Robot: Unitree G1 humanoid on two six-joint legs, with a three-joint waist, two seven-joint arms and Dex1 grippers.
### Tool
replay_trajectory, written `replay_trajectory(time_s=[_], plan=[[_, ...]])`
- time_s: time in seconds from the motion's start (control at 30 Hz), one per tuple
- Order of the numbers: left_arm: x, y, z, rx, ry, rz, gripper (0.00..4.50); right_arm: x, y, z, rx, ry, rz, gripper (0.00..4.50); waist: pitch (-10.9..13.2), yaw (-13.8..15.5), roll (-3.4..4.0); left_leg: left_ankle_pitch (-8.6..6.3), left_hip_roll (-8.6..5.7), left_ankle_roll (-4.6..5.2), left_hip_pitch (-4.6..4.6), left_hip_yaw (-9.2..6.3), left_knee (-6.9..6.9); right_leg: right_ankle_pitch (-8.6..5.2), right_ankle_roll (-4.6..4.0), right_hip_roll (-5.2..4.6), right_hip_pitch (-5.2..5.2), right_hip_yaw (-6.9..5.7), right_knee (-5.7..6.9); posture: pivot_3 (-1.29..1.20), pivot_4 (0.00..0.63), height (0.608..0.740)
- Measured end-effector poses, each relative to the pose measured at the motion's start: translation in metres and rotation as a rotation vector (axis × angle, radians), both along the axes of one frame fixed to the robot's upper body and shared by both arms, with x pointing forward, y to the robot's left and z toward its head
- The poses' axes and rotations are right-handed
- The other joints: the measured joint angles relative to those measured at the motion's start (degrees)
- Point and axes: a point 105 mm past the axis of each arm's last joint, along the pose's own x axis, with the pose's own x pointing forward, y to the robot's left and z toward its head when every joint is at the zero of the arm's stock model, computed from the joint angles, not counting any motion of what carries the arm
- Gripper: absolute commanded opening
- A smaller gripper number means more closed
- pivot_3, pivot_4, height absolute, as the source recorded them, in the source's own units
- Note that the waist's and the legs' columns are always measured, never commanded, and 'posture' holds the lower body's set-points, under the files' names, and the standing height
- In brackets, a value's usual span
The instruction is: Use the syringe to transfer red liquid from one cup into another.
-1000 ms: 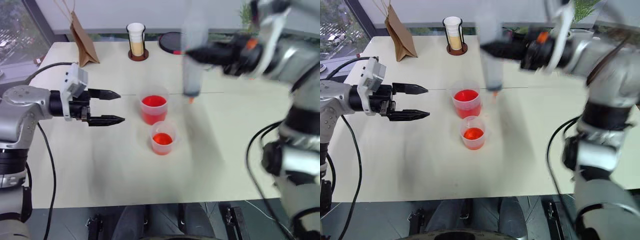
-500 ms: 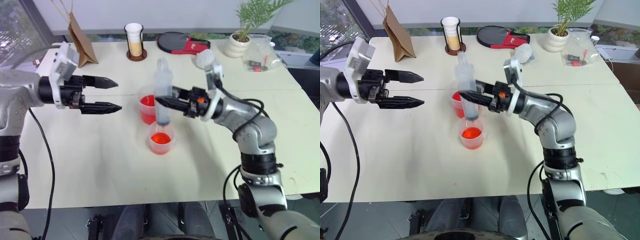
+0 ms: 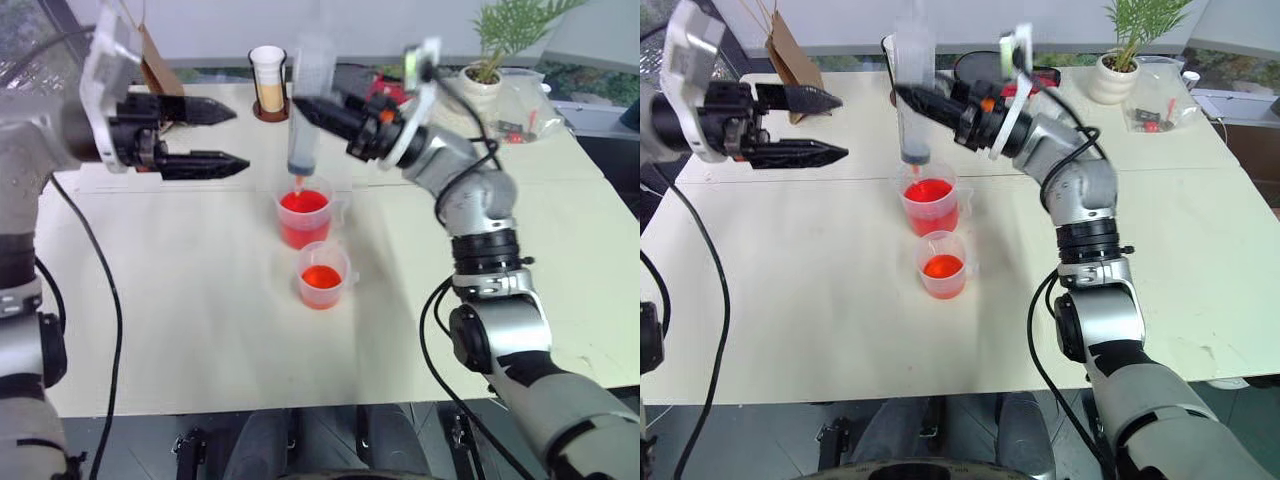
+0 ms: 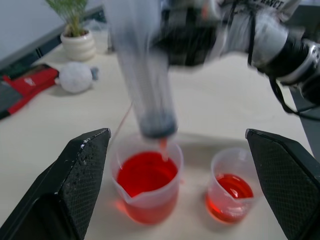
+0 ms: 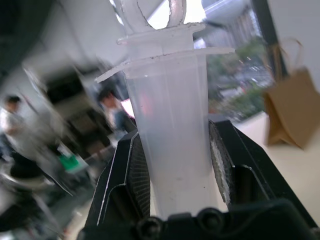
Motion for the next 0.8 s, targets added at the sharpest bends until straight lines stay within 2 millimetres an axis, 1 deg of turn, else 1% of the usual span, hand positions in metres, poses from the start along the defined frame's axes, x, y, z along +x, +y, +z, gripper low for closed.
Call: replay_trajectory(time_s=[0.07,0.13,0.23,0.33,0.4,0.57,0.7,0.8], plan=[[0.006,0.007,0.007,-0.007,-0.031,0.026,4.5,0.006,0.005,-0.016,-0.051,-0.006,-0.006,1.32,0.0,-0.4,0.0,0.01,0.0,-0.01,0.0,0.0,-0.01,0.0,0.0,0.0,0.0,0.0,0.0,0.0,0.15,0.74],[0.012,0.012,0.011,-0.005,-0.054,0.039,4.5,0.009,0.008,-0.028,-0.084,-0.012,-0.004,1.32,0.0,-0.7,0.0,0.01,0.0,-0.02,0.0,-0.03,-0.02,0.0,0.0,0.0,0.01,-0.01,-0.01,0.0,0.15,0.74],[0.023,0.013,0.013,0.002,-0.078,0.047,4.5,0.011,0.01,-0.036,-0.111,-0.023,0.003,1.32,0.0,-0.9,0.0,0.02,0.01,-0.04,0.0,-0.06,-0.02,0.0,0.0,0.0,0.01,-0.02,0.0,0.0,0.15,0.74],[0.037,0.012,0.015,-0.011,-0.107,0.059,4.5,0.01,0.014,-0.04,-0.121,-0.03,0.017,1.32,0.0,-1.0,0.0,0.03,0.0,-0.05,0.0,-0.06,-0.02,0.0,0.0,0.0,0.02,-0.03,-0.01,0.0,0.15,0.74],[0.044,0.009,0.013,-0.01,-0.111,0.052,4.5,0.01,0.015,-0.042,-0.127,-0.035,0.021,1.32,0.0,-1.1,0.0,0.03,-0.01,-0.05,0.0,-0.06,-0.03,0.0,0.0,0.0,0.01,-0.03,-0.01,0.0,0.15,0.74],[0.061,-0.002,0.004,-0.013,-0.11,0.033,4.5,0.013,0.017,-0.048,-0.145,-0.046,0.01,1.32,0.0,-1.1,0.0,0.03,-0.01,-0.05,0.0,-0.06,-0.02,0.0,0.0,0.0,0.01,-0.03,0.0,0.0,0.15,0.74],[0.075,-0.013,0.001,-0.022,-0.142,0.046,4.5,0.012,0.021,-0.05,-0.152,-0.052,0.013,1.32,0.0,-1.1,0.0,0.03,-0.01,-0.06,0.0,-0.06,-0.03,0.0,0.0,0.0,0.0,-0.03,0.0,0.0,0.15,0.74],[0.081,-0.018,0.0,-0.036,-0.154,0.049,4.5,0.011,0.023,-0.05,-0.155,-0.063,0.014,1.32,0.0,-1.1,0.0,0.03,-0.01,-0.06,-0.01,-0.05,-0.03,0.0,0.0,0.0,-0.01,-0.03,0.01,0.0,0.15,0.74]])
